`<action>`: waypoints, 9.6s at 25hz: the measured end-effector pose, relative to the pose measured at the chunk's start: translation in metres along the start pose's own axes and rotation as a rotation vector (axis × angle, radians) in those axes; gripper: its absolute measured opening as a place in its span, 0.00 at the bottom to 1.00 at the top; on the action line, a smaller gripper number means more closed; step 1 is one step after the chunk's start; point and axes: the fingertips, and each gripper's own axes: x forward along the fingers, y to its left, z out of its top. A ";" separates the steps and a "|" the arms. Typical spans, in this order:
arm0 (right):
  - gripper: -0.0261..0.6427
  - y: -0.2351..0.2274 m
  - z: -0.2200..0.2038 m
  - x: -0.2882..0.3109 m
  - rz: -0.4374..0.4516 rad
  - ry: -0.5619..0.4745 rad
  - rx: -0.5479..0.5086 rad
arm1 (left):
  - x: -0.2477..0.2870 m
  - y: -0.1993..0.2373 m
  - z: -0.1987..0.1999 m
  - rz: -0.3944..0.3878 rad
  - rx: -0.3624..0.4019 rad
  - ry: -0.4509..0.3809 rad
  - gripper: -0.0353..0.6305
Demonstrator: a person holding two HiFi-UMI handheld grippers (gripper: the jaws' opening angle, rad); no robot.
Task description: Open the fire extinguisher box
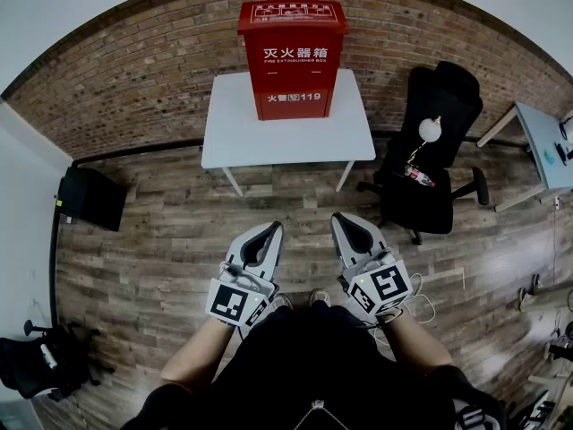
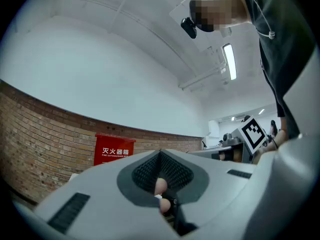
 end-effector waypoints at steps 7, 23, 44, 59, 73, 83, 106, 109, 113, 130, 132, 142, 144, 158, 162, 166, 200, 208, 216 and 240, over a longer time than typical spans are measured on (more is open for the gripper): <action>0.07 0.022 -0.002 0.001 0.015 0.005 0.002 | -0.014 0.000 0.004 -0.013 -0.003 0.002 0.13; 0.07 0.053 -0.013 0.004 -0.044 0.002 0.022 | -0.057 0.024 -0.004 -0.012 -0.030 0.002 0.13; 0.07 0.017 -0.013 0.052 -0.060 -0.022 0.036 | -0.016 0.076 -0.009 0.000 -0.016 -0.011 0.13; 0.07 -0.089 0.014 0.165 -0.031 -0.027 -0.028 | 0.108 0.159 -0.010 0.040 -0.008 0.004 0.13; 0.07 -0.237 0.044 0.289 0.013 -0.009 -0.027 | 0.278 0.236 -0.016 0.066 -0.021 0.050 0.13; 0.07 -0.321 0.052 0.370 0.064 0.009 -0.020 | 0.379 0.287 -0.023 0.112 -0.011 0.065 0.13; 0.07 -0.330 0.072 0.429 -0.014 -0.034 -0.035 | 0.404 0.349 -0.016 0.063 -0.023 0.057 0.13; 0.07 -0.333 0.078 0.429 -0.045 -0.040 -0.057 | 0.401 0.360 -0.010 0.085 -0.006 0.055 0.13; 0.07 -0.346 0.089 0.426 -0.082 -0.047 -0.087 | 0.399 0.377 0.004 0.112 0.020 0.031 0.13; 0.36 -0.427 0.097 0.423 -0.084 -0.012 -0.073 | 0.401 0.470 0.020 0.168 0.149 0.046 0.50; 0.38 -0.430 0.093 0.426 -0.069 0.004 -0.067 | 0.403 0.480 0.011 0.157 0.135 0.071 0.52; 0.41 -0.440 0.081 0.439 -0.010 0.029 -0.005 | 0.419 0.488 -0.003 0.076 0.063 0.080 0.53; 0.41 -0.442 0.080 0.440 -0.011 0.025 0.006 | 0.422 0.489 -0.001 0.075 0.062 0.074 0.53; 0.37 -0.438 0.079 0.443 0.005 0.054 -0.003 | 0.422 0.491 0.001 0.060 0.071 0.081 0.51; 0.37 -0.438 0.088 0.441 0.003 0.052 0.015 | 0.422 0.490 0.010 0.055 0.063 0.080 0.51; 0.37 -0.438 0.111 0.440 0.013 0.016 0.047 | 0.425 0.489 0.030 0.044 0.056 0.054 0.51; 0.14 -0.505 0.250 0.512 -0.160 -0.102 -0.209 | 0.508 0.555 0.148 0.167 0.254 -0.065 0.24; 0.14 -0.518 0.262 0.534 -0.171 -0.100 -0.204 | 0.528 0.575 0.158 0.207 0.253 -0.048 0.19; 0.13 -0.533 0.271 0.555 -0.177 -0.091 -0.189 | 0.548 0.589 0.162 0.224 0.242 -0.017 0.19; 0.12 -0.564 0.275 0.602 -0.214 -0.063 -0.135 | 0.588 0.625 0.159 0.303 0.173 0.050 0.19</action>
